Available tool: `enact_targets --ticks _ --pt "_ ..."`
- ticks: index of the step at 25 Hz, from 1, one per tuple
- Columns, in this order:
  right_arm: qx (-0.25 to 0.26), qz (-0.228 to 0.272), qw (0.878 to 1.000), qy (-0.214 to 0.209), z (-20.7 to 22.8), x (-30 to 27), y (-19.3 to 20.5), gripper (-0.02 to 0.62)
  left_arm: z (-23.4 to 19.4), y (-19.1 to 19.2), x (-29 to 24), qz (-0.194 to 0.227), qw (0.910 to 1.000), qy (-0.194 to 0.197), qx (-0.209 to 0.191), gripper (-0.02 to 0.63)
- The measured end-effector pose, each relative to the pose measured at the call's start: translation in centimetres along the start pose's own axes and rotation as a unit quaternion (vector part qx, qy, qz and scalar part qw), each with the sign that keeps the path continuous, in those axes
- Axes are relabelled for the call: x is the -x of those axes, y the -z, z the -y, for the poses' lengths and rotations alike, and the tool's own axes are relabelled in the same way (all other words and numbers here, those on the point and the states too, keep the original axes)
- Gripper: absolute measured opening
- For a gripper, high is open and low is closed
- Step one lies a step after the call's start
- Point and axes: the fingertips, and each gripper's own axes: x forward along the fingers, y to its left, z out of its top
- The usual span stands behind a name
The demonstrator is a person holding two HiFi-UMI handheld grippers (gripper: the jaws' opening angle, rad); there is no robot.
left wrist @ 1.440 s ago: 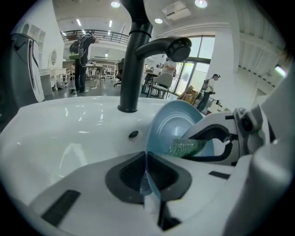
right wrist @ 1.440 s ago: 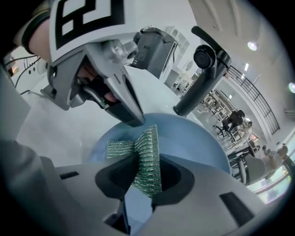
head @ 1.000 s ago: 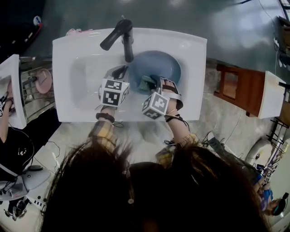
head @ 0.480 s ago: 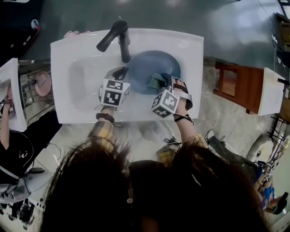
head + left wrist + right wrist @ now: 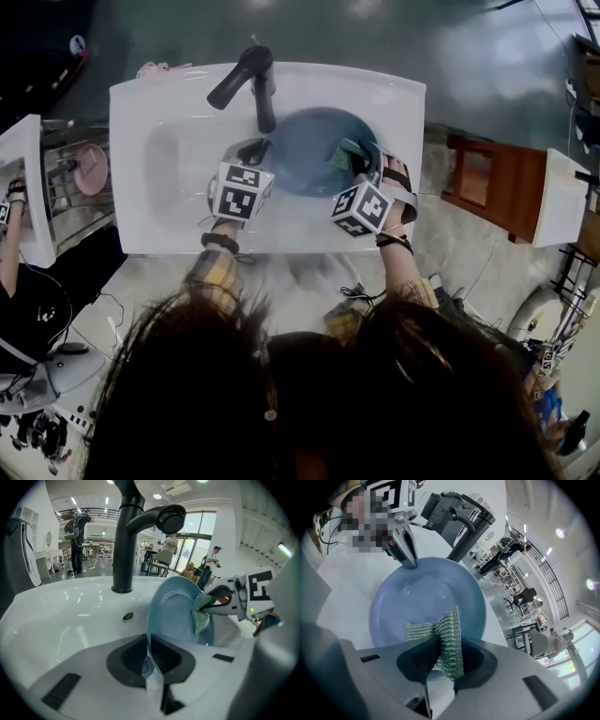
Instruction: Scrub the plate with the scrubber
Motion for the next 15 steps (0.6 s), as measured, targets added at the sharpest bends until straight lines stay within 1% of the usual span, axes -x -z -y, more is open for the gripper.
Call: enact_targets --ticks 4,9,15 --pt "-0.004 0.017 0.999 0.035 2.1 0.2 -0.8 0.107 -0.1 0.1 -0.1 -0.001 1.0 -0.002 0.001 0.028" --pt "0.01 0.039 0.996 0.078 3.8 0.2 -3.6 0.109 0.4 -0.1 0.1 -0.008 1.0 0.006 0.0 0.028" --pt "0.021 0.073 0.993 0.09 3.9 -0.2 -7.1 0.109 0.4 -0.3 0.3 -0.009 0.9999 0.005 -0.008 0.028"
